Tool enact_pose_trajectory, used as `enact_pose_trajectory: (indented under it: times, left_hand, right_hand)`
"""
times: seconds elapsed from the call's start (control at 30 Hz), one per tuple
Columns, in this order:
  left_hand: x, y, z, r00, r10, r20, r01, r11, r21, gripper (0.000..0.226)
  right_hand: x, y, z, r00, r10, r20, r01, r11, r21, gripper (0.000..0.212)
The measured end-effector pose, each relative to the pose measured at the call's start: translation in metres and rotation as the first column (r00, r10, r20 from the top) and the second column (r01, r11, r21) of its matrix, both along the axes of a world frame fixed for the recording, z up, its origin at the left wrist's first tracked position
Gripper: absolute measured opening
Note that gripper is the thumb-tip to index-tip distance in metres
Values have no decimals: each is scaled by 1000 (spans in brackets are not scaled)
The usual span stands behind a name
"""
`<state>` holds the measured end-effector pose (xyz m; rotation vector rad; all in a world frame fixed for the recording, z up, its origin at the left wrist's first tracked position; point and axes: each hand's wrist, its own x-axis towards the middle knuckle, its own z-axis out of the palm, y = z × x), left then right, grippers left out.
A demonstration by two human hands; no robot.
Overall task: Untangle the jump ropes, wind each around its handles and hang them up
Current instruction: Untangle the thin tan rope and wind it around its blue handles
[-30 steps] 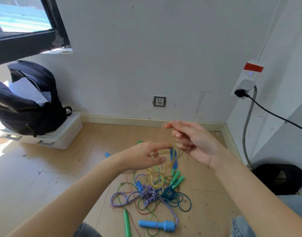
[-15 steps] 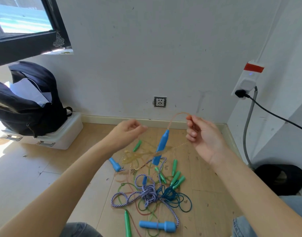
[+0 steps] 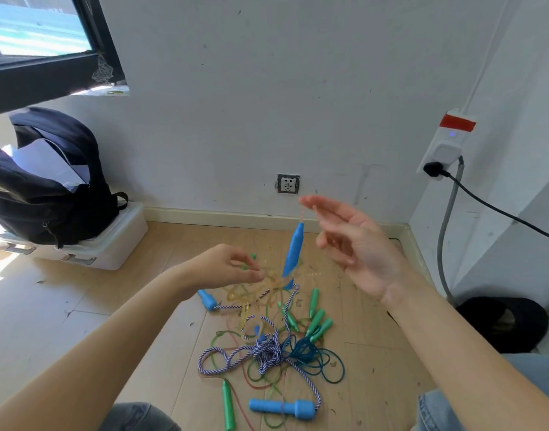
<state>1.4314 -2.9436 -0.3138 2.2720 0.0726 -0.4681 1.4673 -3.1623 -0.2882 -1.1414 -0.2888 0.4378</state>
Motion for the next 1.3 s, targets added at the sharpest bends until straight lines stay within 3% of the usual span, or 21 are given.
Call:
enact_pose_trajectory:
  times: [0.1, 0.17, 0.37, 0.43, 0.5, 0.57, 0.63, 0.67, 0.73, 0.8, 0.9, 1.0, 1.1, 1.17, 1.2, 1.27, 1.3]
  left_hand:
    - [1, -10, 0, 999, -24, -23, 20, 991, -130, 23]
    - [2, -19, -3, 1000, 10, -5, -11, 992, -122, 21]
    - [1, -18, 1, 987, -47, -154, 35, 997, -75, 18]
    - [0, -9, 6, 981, -52, -185, 41, 997, -64, 27]
    - [-2, -5, 11, 974, -76, -214, 62, 996, -70, 26]
    - [-3, -5, 18, 978, -80, -193, 38, 976, -214, 20]
    - [-2, -5, 25, 989, -43, -143, -22, 904, -428, 19]
    - [-1, -6, 29, 991, -18, -133, -54, 856, -514, 19]
    - [1, -7, 35, 991, 55, -119, -118, 767, -630, 19]
    - [2, -11, 39, 986, 127, -104, -164, 690, -705, 18]
    - [1, -18, 45, 985, 137, -102, -163, 582, -797, 14]
    - [0, -17, 47, 986, 135, -100, -157, 527, -836, 11]
    - [4, -9, 44, 952, 271, -139, -268, 526, -807, 7]
    - [5, -1, 41, 914, 380, -141, -358, 591, -723, 7]
    - [5, 1, 39, 909, 406, -93, -374, 696, -613, 8]
    - [1, 3, 34, 944, 324, 65, -302, 926, -227, 21]
    - [-1, 1, 31, 972, 213, 101, -205, 975, -82, 35]
  right_hand:
    - [-7, 6, -3, 975, 217, 40, -214, 975, -59, 38]
    - [-7, 8, -1, 966, 246, 80, -247, 969, 7, 40]
    - [4, -2, 2, 986, -70, 148, 66, 997, 38, 50]
    - [6, -2, 2, 969, -117, 216, 148, 980, -135, 50]
    - [3, 0, 0, 953, -12, 301, 162, 864, -477, 43]
    - [-2, 4, -8, 948, 198, 248, 67, 641, -764, 36]
    - [-6, 8, -17, 941, 297, 163, 13, 449, -894, 34]
    - [-9, 10, -18, 940, 304, 155, 18, 407, -913, 34]
    - [-12, 13, -15, 936, 312, 163, 7, 445, -895, 32]
    - [-14, 12, -13, 924, 375, 78, -159, 561, -812, 37]
    - [-17, 14, -17, 856, 517, -7, -359, 584, -728, 37]
    - [-14, 19, -22, 908, 418, 45, -291, 702, -650, 18]
    - [-8, 16, -21, 976, 220, 4, -185, 831, -524, 8]
    - [-5, 11, -20, 994, 105, -33, -108, 875, -472, 11]
    - [-4, 10, -19, 997, 65, -46, -79, 890, -450, 11]
    - [-5, 11, -17, 999, 21, -46, -38, 911, -411, 10]
    - [-6, 12, -16, 1000, 19, -25, -27, 915, -402, 9]
